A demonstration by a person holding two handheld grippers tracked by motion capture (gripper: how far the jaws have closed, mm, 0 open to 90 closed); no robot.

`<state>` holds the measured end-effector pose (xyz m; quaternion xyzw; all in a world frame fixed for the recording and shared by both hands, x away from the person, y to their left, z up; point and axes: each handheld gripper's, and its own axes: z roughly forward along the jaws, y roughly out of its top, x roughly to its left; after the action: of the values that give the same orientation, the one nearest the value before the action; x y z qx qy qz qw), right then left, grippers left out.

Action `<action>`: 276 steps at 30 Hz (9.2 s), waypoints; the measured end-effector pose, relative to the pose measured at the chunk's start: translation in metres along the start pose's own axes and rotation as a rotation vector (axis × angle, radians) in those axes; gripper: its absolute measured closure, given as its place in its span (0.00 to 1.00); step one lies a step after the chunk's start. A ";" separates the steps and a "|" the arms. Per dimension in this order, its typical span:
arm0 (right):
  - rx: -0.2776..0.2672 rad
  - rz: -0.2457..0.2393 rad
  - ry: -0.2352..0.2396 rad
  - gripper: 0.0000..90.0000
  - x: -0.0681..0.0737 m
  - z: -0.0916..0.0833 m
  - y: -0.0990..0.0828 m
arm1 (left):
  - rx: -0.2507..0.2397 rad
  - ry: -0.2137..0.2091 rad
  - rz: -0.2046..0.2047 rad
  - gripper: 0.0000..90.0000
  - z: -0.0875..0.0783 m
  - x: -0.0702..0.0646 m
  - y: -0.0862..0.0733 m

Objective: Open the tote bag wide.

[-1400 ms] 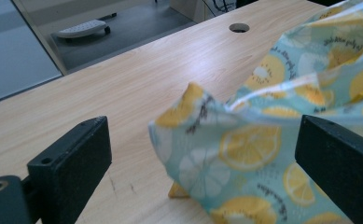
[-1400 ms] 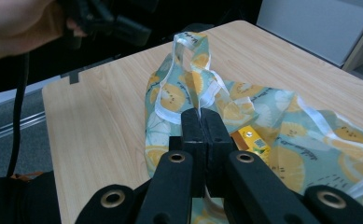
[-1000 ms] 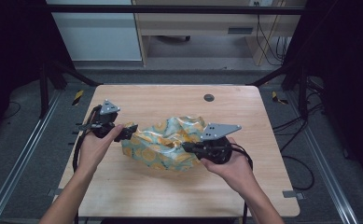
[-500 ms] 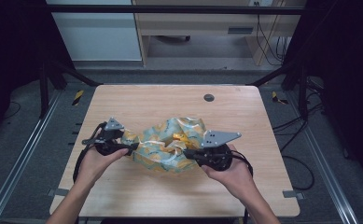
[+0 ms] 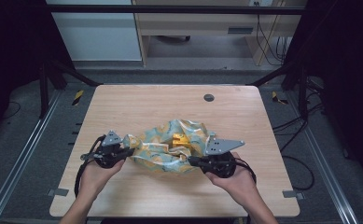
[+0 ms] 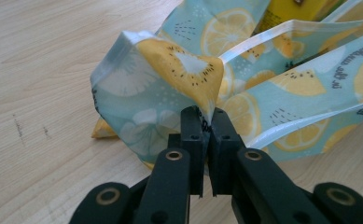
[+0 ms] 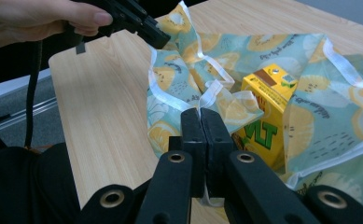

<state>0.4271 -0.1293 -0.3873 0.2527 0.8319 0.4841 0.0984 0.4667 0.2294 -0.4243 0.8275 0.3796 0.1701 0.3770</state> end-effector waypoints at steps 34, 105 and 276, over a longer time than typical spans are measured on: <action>0.084 -0.026 -0.187 0.40 -0.021 -0.003 0.002 | -0.095 -0.052 0.047 0.97 -0.005 -0.041 -0.035; 0.286 0.216 -0.407 1.00 -0.156 0.036 -0.066 | 0.060 -0.063 0.077 0.99 0.039 -0.044 -0.047; 0.285 0.083 -0.234 1.00 -0.078 -0.010 -0.115 | 0.047 0.066 0.028 0.99 0.126 0.026 0.041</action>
<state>0.4522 -0.2232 -0.4873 0.3529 0.8637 0.3324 0.1377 0.5754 0.1693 -0.4764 0.8353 0.3841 0.1938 0.3425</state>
